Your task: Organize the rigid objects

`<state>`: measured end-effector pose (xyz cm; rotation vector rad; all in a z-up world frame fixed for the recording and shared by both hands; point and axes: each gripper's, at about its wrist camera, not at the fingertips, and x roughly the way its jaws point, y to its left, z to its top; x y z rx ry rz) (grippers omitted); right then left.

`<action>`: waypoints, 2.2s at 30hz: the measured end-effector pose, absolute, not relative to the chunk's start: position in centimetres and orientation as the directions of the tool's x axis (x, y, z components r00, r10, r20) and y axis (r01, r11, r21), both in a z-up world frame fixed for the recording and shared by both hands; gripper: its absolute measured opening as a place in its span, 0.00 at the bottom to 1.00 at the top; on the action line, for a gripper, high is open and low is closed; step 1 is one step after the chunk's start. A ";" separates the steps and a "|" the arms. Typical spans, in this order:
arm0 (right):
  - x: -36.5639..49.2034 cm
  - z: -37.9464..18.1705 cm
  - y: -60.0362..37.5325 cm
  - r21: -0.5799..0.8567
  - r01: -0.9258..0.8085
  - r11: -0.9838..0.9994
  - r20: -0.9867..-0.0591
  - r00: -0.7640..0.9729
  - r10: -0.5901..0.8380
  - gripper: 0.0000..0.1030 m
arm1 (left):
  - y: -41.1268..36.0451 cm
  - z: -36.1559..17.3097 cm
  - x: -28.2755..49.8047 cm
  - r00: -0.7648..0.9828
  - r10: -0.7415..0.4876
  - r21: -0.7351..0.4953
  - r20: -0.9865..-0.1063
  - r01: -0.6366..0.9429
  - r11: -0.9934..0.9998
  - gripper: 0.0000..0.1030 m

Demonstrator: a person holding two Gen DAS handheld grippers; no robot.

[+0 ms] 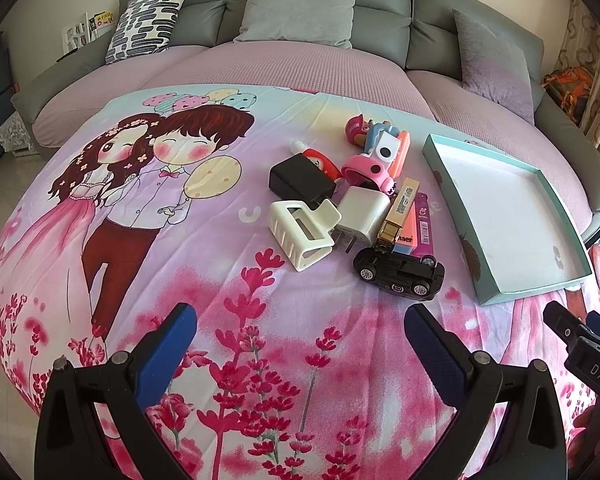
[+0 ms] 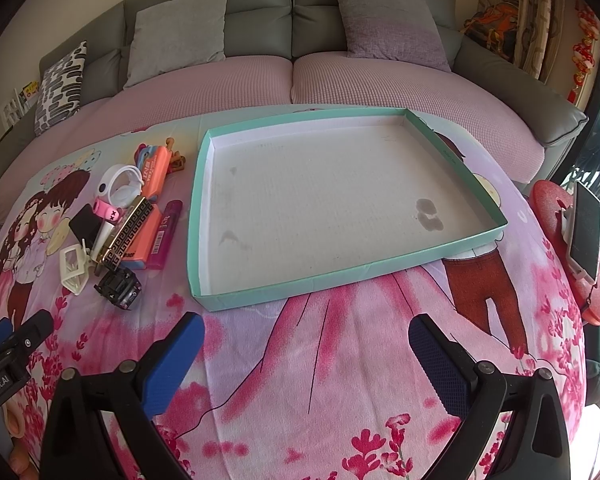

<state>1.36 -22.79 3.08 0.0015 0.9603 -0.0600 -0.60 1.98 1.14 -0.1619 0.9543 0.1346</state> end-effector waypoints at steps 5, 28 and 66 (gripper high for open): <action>1.3 3.1 -22.8 -0.025 0.052 0.998 -0.819 0.572 -0.051 1.00 | 2.0 1.1 -0.6 0.571 0.043 -0.078 -0.820 -0.186 0.980 1.00; 1.5 3.3 -22.6 -0.031 0.035 0.999 -0.816 0.577 -0.045 1.00 | 2.5 2.2 0.6 0.566 -0.007 -0.124 -0.825 -0.169 0.978 1.00; 5.8 0.0 -9.1 0.086 -0.295 0.952 -0.813 0.532 0.238 0.95 | 10.5 -1.5 6.1 0.448 0.099 -0.144 -0.889 -0.478 0.867 1.00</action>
